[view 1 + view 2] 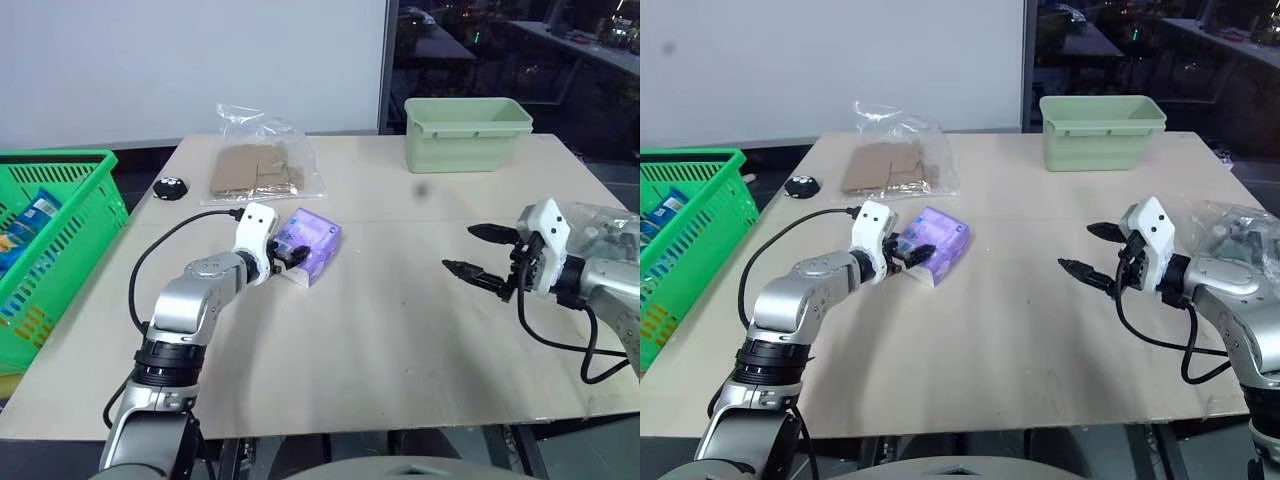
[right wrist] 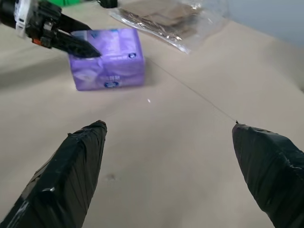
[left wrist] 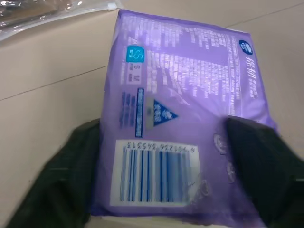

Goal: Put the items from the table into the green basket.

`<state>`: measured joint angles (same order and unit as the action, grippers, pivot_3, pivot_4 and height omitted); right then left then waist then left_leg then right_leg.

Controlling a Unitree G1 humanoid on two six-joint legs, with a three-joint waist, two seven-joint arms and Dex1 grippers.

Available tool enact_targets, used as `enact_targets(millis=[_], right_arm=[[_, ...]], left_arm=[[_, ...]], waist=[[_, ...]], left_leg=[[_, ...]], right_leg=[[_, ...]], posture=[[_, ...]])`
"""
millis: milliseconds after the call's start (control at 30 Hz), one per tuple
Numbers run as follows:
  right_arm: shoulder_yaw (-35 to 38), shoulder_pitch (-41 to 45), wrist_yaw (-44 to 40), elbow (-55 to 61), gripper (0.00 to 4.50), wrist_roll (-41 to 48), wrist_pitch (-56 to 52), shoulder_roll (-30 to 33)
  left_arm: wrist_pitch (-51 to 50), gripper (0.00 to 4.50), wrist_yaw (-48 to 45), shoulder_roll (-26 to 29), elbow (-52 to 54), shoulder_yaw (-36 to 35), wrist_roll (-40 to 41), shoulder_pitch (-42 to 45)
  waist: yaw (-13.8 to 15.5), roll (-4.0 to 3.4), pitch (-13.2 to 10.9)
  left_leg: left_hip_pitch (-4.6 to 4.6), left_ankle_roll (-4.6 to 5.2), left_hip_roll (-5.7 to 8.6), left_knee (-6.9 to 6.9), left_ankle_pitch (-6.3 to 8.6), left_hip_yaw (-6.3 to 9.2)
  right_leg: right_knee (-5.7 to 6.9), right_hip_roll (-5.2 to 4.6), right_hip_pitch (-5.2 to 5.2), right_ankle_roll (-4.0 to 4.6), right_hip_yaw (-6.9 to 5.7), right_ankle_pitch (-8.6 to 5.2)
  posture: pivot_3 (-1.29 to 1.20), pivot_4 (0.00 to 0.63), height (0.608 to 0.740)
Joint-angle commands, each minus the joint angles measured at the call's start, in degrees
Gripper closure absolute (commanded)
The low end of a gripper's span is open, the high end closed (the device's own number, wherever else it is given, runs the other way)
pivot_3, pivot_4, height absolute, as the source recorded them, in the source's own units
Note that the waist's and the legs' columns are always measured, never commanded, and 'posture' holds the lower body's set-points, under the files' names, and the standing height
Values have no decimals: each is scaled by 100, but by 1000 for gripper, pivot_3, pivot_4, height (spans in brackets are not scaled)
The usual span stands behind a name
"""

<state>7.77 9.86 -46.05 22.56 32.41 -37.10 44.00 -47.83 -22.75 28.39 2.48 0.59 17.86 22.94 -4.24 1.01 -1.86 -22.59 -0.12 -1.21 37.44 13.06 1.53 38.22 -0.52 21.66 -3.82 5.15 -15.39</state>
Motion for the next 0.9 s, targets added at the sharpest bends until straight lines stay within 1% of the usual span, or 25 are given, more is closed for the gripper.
enact_targets(millis=[33, 67, 100, 167, 200, 333, 467, 600, 700, 767, 833, 900], right_arm=[[207, 22, -41, 86, 0, -8, 209, 37], [205, 20, -57, 73, 0, -7, 225, 29], [203, 15, -78, 65, 0, -7, 243, 28], [173, 19, -114, 31, 0, -40, 307, 29], [166, 29, -129, 14, 0, -44, 326, 23], [126, 137, -174, -52, 0, -31, 359, 12], [115, 348, -232, -49, 0, 102, 339, -45], [150, 804, -279, 9, 0, 482, 232, -275], [152, 1299, -182, 46, 0, 920, 48, -545], [159, 1579, -135, 29, 0, 1139, -39, -675], [159, 1960, -82, 28, 0, 1436, -199, -791], [155, 2159, -32, 19, 0, 1594, -300, -853]], left_arm=[[69, 2443, -56, -45, -221, 171, -195, -56], [94, 3025, -88, -55, -211, 171, -191, -60], [110, 3255, -101, -62, -200, 166, -193, -68], [190, 3895, -106, -54, -198, 151, -240, -84], [224, 4016, -96, -58, -199, 118, -255, -90], [604, 4080, -70, -57, -182, 21, -364, -38], [1289, 4091, 83, -78, -155, -229, -522, 190], [1856, 4091, 390, 245, -160, -574, -874, 707], [2262, 4091, 796, 756, -343, -1058, -1207, 1190], [2427, 4091, 906, 1052, -417, -1379, -1249, 1411], [2584, 4091, 844, 1765, -576, -1736, -1461, 1482], [2705, 4091, 785, 2200, -725, -1897, -1574, 1471]], waist=[[0, -6, 4], [-1, -7, 5], [2, -7, 5], [2, -7, 5], [3, -7, 5], [14, -7, 4], [13, -7, 0], [30, 11, -21], [19, 14, -25], [22, 13, -26], [34, 10, -26], [34, 12, -30]], left_leg=[[0, 0, 0, 0, 0, 0], [0, 0, 0, 0, 0, 1], [0, 0, 0, 0, 0, 1], [0, 0, 0, -2, 0, 2], [0, 0, 0, -3, 0, 2], [-2, 0, 0, -4, 0, 2], [-3, 0, 0, -4, 0, 2], [-14, 0, -2, -4, 0, 13], [-17, 0, -2, -12, 0, 15], [-18, 0, -3, -22, 1, 15], [-17, 2, -2, -31, 2, 16], [-18, 4, -1, -37, 4, 16]], right_leg=[[0, 0, 0, 0, 0, 0], [0, 1, 0, 0, 0, 0], [0, 1, 0, 0, 0, 0], [-1, 1, 0, 0, -1, 0], [-1, 1, 0, 0, -1, 0], [-4, 1, 0, 2, -1, 1], [-4, 1, 3, 2, -1, 1], [-4, 6, 9, 4, -6, 4], [-14, 6, 9, 18, -8, 13], [-20, 6, 11, 19, -7, 13], [-23, 2, 11, 19, -10, 13], [-22, -1, 16, 19, -13, 12]], posture=[[-114, 0, 740], [-114, 0, 740], [-104, 0, 740], [-104, 0, 740], [-99, 0, 740], [-89, 0, 740], [-77, 0, 740], [-44, 0, 740], [-24, 0, 740], [-3, 0, 740], [9, 0, 740], [35, 0, 740]])
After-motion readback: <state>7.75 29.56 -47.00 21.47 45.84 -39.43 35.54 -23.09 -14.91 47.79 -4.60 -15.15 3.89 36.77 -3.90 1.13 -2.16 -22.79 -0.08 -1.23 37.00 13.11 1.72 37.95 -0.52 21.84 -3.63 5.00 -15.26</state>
